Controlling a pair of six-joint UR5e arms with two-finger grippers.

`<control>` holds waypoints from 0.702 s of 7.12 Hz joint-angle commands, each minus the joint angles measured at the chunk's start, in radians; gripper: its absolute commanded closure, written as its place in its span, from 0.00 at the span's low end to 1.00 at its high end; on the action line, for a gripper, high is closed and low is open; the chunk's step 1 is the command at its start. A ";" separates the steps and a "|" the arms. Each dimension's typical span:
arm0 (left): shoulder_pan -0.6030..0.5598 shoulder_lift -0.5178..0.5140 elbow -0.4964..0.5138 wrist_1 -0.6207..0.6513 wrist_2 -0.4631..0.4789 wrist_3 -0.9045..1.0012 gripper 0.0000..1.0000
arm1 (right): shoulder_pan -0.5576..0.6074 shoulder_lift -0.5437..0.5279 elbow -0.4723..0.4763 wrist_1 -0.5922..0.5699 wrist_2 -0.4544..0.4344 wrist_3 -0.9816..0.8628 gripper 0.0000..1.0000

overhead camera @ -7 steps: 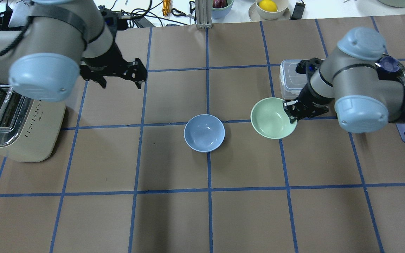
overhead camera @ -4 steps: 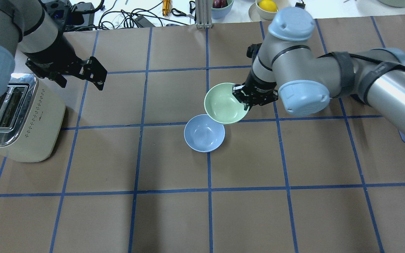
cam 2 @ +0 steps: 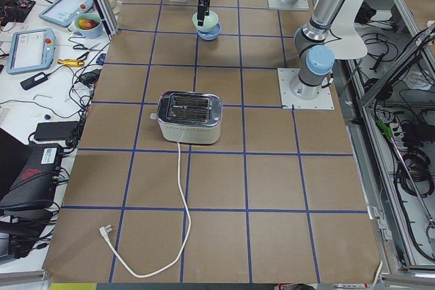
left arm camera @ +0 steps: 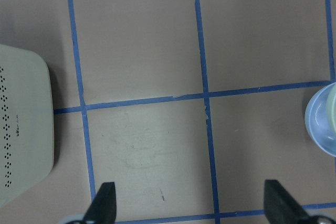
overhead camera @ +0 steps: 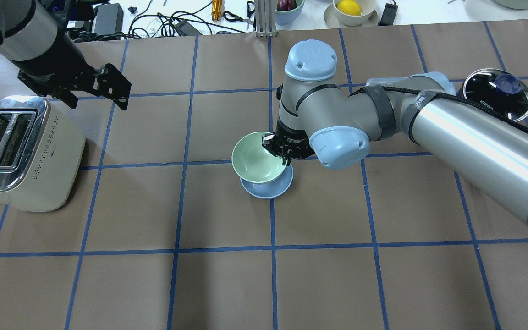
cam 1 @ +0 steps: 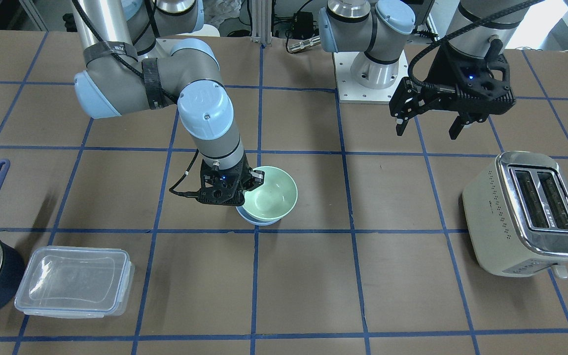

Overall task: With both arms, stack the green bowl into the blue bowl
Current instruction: 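Carry the pale green bowl over the blue bowl and lower it in, then open the right gripper and raise it away from the stacked bowls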

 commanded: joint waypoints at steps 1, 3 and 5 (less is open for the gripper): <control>-0.003 -0.025 0.020 -0.029 -0.008 -0.056 0.00 | 0.003 0.006 0.019 -0.003 -0.003 -0.023 1.00; -0.010 -0.024 0.012 -0.029 -0.008 -0.074 0.00 | 0.001 0.003 0.020 -0.005 -0.008 -0.020 0.01; -0.042 -0.025 0.005 -0.035 0.006 -0.115 0.00 | -0.026 -0.056 -0.046 0.033 -0.081 -0.026 0.00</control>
